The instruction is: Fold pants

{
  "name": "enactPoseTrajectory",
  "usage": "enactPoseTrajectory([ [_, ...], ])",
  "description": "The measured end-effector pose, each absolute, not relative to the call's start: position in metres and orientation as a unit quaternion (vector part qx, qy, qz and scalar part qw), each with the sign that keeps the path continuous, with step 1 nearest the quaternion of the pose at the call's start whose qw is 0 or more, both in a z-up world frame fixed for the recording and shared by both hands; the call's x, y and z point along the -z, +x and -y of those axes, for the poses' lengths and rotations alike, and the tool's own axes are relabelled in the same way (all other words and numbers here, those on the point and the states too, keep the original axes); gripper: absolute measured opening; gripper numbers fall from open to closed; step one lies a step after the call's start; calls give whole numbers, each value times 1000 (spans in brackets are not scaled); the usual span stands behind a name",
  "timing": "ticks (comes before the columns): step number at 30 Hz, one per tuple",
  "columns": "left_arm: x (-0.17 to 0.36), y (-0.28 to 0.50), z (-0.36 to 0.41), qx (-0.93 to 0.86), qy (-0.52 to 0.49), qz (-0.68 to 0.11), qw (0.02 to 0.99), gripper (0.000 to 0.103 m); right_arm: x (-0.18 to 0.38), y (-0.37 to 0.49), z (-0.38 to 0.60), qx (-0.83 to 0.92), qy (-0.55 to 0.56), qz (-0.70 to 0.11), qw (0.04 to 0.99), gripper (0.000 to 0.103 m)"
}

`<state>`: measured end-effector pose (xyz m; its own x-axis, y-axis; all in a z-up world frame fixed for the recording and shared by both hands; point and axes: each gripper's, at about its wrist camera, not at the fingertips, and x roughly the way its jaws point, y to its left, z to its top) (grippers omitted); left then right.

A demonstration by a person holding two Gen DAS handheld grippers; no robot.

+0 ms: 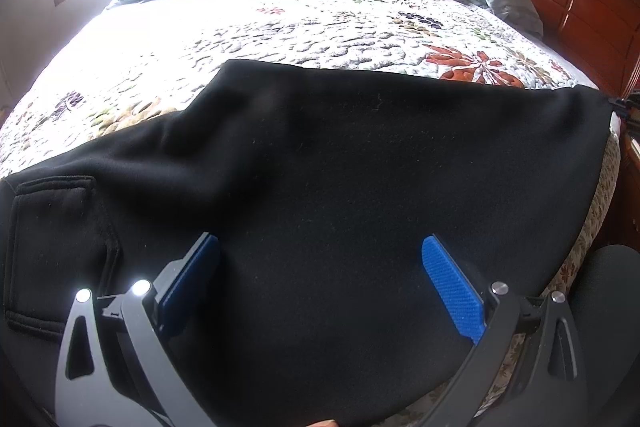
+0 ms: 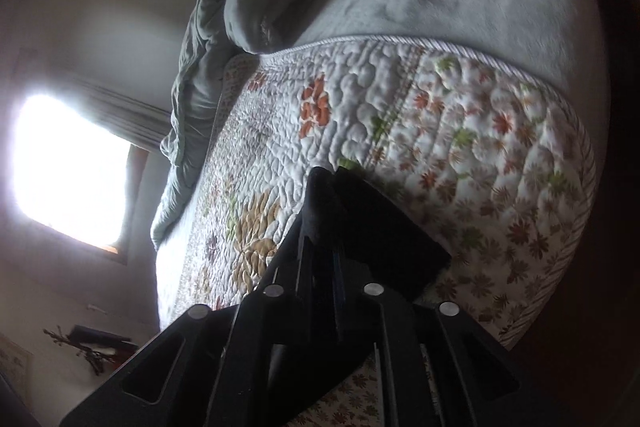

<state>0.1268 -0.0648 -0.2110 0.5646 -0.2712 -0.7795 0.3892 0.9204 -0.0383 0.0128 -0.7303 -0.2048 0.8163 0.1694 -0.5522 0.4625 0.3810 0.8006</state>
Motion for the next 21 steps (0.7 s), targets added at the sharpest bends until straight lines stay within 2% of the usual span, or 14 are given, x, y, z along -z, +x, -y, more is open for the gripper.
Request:
enactPoseTrajectory([
  [2, 211, 127, 65, 187, 69, -427, 882, 100, 216, 9, 730, 83, 570, -282, 767, 39],
  [13, 211, 129, 66, 186, 70, -428, 882, 100, 249, 23, 659, -10, 593, -291, 751, 41],
  [15, 211, 129, 66, 185, 71, -428, 882, 100, 251, 29, 649, -10, 585, -303, 752, 30],
  [16, 211, 129, 66, 184, 70, -428, 882, 100, 250, 32, 646, -1, 569, -318, 759, 5],
  [21, 211, 129, 66, 184, 71, -428, 882, 100, 244, 20, 648, 14, 556, -319, 768, 5],
])
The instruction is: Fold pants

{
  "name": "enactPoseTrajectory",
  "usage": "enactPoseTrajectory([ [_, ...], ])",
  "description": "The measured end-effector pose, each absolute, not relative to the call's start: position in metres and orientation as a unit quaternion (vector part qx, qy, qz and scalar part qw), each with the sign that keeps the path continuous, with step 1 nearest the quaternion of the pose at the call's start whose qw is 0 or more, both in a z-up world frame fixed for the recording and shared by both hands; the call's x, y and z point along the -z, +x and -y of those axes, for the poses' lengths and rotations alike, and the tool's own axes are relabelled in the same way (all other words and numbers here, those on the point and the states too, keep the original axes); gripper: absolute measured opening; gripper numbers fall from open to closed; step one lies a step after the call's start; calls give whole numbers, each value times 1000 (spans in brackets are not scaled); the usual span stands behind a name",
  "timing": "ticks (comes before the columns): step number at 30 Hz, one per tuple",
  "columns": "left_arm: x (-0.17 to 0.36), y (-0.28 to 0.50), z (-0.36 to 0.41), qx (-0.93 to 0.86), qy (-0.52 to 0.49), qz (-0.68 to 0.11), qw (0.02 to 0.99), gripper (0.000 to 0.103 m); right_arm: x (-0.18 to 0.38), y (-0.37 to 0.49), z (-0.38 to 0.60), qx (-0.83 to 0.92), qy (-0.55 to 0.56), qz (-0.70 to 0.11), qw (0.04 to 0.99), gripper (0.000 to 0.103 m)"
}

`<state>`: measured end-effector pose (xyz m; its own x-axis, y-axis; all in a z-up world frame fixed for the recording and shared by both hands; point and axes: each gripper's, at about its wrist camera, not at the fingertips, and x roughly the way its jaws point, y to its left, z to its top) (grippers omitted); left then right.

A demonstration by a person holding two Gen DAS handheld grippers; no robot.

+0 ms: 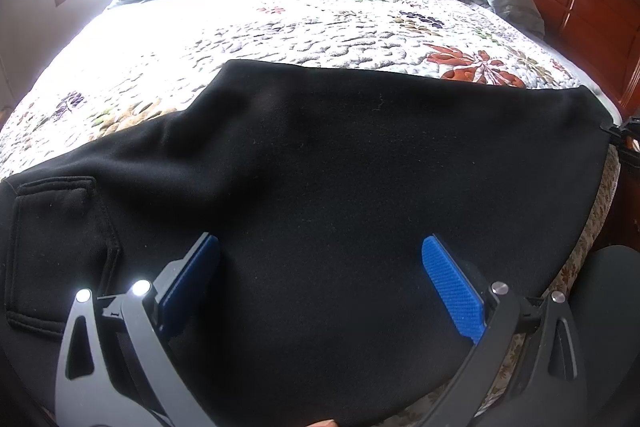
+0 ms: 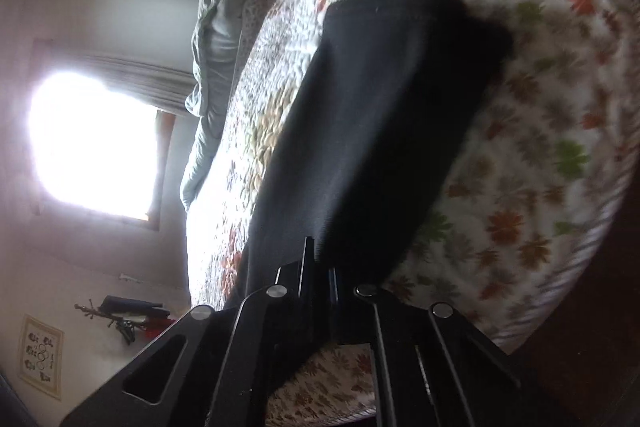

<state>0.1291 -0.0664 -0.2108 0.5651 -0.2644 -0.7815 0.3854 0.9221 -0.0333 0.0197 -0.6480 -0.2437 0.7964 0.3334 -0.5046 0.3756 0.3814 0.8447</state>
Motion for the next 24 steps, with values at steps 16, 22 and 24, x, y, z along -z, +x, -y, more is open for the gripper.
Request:
enactPoseTrajectory([
  [16, 211, 125, 66, 183, 70, -425, 884, 100, 249, -14, 724, 62, 618, -239, 746, 31],
  [22, 212, 126, 66, 181, 71, -426, 884, 101, 251, -6, 729, 96, 587, -267, 758, 5],
  [24, 212, 126, 67, 181, 72, -426, 884, 101, 258, -11, 729, 99, 594, -264, 754, 4],
])
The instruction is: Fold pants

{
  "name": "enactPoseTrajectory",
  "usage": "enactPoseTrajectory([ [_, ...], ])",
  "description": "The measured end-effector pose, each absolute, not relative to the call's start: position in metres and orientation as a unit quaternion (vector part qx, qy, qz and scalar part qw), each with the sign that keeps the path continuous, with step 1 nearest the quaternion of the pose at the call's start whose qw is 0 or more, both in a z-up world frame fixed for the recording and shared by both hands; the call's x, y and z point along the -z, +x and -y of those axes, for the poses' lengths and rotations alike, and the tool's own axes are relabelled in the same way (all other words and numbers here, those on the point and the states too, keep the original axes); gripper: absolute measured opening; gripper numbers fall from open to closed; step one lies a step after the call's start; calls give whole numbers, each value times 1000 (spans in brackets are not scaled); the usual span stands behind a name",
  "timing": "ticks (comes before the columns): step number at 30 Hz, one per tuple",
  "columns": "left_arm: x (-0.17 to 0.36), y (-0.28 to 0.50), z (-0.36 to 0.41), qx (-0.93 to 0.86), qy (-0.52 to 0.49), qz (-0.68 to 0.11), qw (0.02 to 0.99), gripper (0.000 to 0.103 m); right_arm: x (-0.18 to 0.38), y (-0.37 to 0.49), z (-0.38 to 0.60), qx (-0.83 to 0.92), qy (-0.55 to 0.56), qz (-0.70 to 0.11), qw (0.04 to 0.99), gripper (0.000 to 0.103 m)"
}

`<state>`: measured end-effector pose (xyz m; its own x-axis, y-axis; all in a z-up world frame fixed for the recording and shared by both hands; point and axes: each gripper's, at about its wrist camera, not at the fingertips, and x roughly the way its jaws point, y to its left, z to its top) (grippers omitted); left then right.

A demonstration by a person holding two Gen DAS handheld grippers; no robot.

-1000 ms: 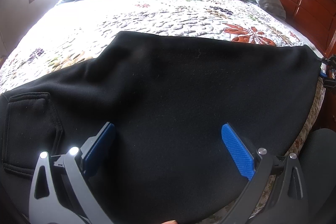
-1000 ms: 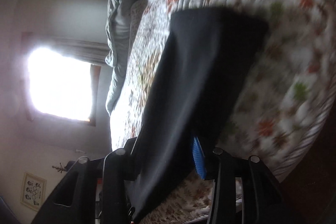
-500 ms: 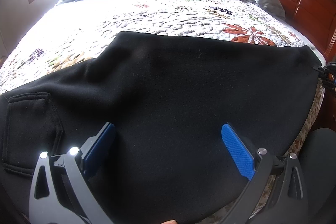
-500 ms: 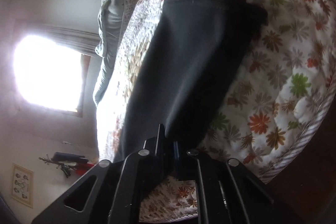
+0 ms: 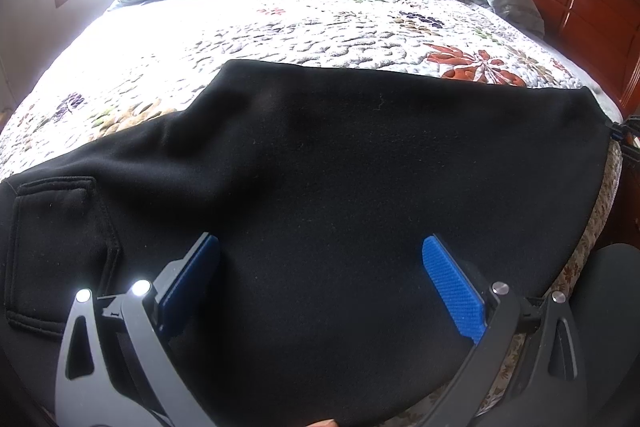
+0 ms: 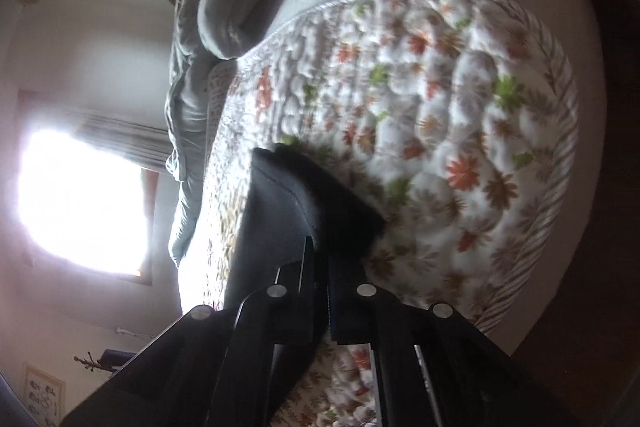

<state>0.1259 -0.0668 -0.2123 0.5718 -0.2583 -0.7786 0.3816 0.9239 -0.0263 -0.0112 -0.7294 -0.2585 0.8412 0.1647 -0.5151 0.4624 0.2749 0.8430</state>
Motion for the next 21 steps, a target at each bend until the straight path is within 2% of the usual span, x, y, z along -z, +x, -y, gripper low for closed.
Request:
enactPoseTrajectory([
  [6, 210, 128, 67, 182, 70, -432, 881, 100, 254, -15, 729, 107, 595, -261, 753, 6],
  [7, 207, 128, 66, 183, 67, -434, 880, 100, 250, -19, 730, 106, 596, -257, 753, 9],
  [8, 204, 127, 65, 186, 62, -434, 879, 100, 248, -23, 731, 101, 601, -251, 752, 17],
  [9, 200, 126, 63, 191, 54, -433, 879, 100, 246, -28, 733, 100, 604, -245, 752, 19],
  [11, 189, 124, 56, 190, 41, -422, 885, 100, 240, -40, 740, 110, 607, -232, 752, 39],
  [12, 184, 124, 52, 188, 36, -418, 888, 100, 239, -46, 742, 115, 609, -227, 752, 41],
  [21, 170, 132, 6, 135, 1, -414, 900, 100, 260, -50, 741, 96, 620, -227, 745, 43],
])
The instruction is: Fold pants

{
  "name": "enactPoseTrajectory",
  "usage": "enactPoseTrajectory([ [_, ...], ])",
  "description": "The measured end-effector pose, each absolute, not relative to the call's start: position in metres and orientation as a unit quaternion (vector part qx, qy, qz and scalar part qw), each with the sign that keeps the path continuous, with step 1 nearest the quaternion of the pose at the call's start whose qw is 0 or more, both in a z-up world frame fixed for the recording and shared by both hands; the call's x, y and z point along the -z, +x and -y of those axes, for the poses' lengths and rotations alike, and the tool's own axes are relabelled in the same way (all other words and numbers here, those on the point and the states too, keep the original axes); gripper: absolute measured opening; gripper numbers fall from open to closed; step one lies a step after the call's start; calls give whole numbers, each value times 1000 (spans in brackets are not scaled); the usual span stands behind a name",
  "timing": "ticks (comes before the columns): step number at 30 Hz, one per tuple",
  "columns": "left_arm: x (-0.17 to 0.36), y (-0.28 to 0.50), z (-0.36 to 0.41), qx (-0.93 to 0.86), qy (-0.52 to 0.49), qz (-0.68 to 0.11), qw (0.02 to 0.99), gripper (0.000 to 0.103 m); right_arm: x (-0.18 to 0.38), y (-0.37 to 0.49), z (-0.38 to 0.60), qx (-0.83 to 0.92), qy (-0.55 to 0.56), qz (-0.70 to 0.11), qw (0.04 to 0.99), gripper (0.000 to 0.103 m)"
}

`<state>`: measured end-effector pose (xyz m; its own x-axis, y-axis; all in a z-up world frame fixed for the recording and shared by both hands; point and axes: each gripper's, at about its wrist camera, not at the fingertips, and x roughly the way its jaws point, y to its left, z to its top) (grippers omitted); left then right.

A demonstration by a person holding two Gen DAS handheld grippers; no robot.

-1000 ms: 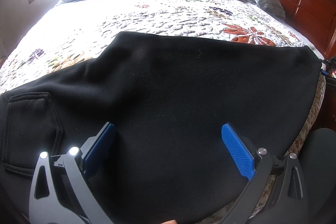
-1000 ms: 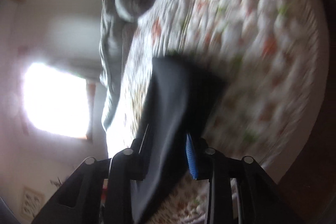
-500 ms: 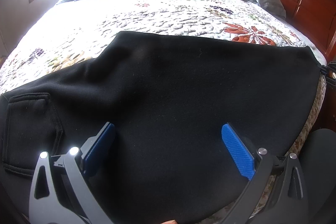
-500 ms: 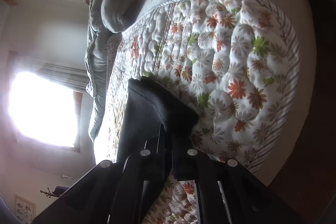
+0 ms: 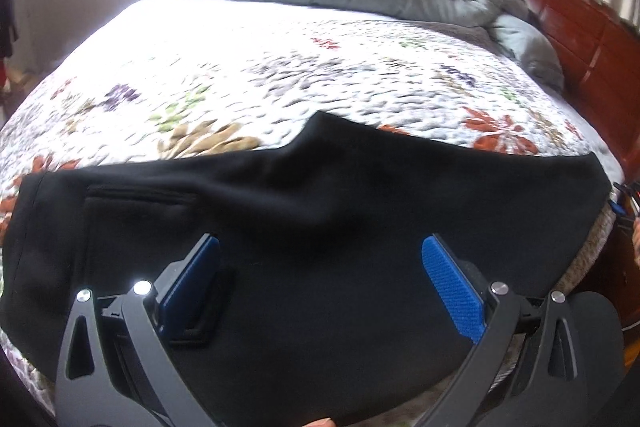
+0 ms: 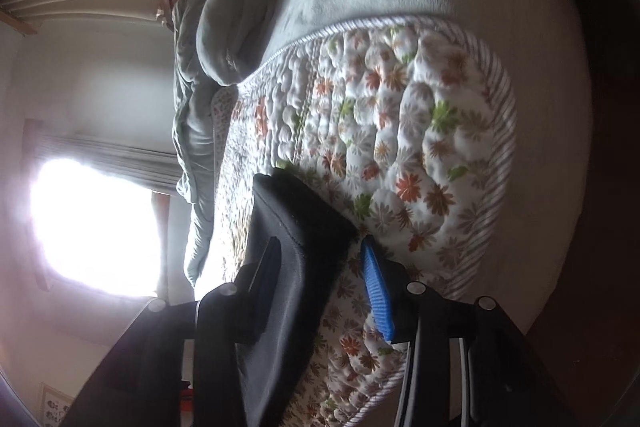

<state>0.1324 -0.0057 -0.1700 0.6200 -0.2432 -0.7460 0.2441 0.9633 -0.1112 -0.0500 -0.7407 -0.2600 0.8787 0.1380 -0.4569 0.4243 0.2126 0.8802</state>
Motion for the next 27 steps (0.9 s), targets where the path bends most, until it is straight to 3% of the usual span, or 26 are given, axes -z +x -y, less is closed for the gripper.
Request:
enactPoseTrajectory([
  [12, 186, 136, -9, 104, 15, -434, 895, 100, 262, -22, 736, 53, 616, -213, 757, 45],
  [14, 187, 137, -9, 102, 20, -436, 894, 100, 269, -20, 736, 59, 618, -216, 754, 36],
  [22, 190, 135, -8, 100, 27, -436, 894, 100, 267, -19, 735, 52, 621, -203, 756, 38],
  [24, 190, 135, -7, 100, 31, -436, 894, 100, 262, -16, 733, 62, 611, -209, 761, 32],
  [25, 189, 135, -7, 101, 31, -436, 894, 100, 260, -17, 733, 67, 607, -212, 763, 17],
  [27, 189, 135, -8, 104, 31, -436, 893, 100, 254, -17, 730, 78, 598, -217, 768, 16],
])
